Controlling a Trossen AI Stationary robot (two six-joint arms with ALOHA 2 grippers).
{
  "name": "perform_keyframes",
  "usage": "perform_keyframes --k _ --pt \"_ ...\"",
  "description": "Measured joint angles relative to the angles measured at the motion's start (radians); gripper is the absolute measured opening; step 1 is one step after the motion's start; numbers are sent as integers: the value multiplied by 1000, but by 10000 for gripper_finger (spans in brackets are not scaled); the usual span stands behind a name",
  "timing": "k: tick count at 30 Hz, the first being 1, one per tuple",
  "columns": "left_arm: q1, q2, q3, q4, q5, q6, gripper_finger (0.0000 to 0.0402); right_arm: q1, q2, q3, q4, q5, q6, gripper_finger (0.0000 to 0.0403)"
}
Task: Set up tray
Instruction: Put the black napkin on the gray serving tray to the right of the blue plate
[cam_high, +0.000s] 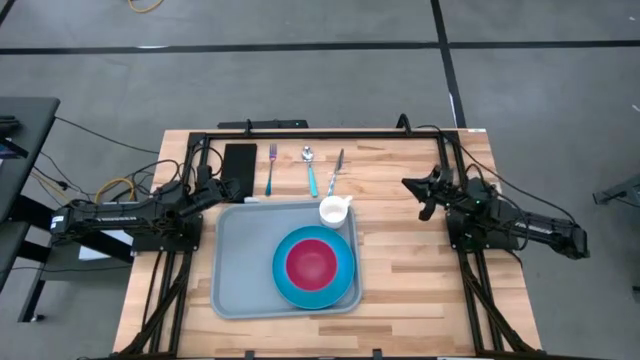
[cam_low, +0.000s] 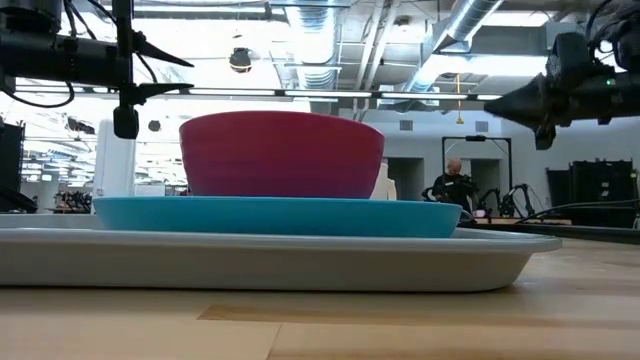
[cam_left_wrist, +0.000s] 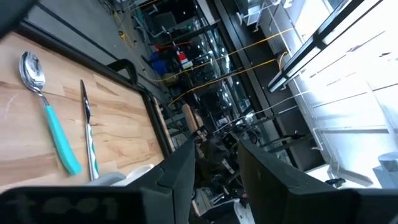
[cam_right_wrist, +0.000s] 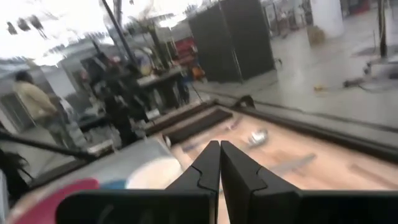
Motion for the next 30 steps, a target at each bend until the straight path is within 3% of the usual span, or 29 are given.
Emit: perform_keyframes --k 13,16,19,23,30 --pt "2 0 0 -47 67 -10 112 0 2 0 -50 20 70 5" --pt "16 0 0 -73 49 11 112 -1 2 0 -50 20 71 5" --pt "23 8 7 -90 95 69 112 -1 2 0 -51 20 71 5" --pt "32 52 122 -352 47 122 112 -1 2 0 -51 20 71 5" --pt "99 282 492 -983 -27 142 112 -1 2 0 -51 20 71 5"
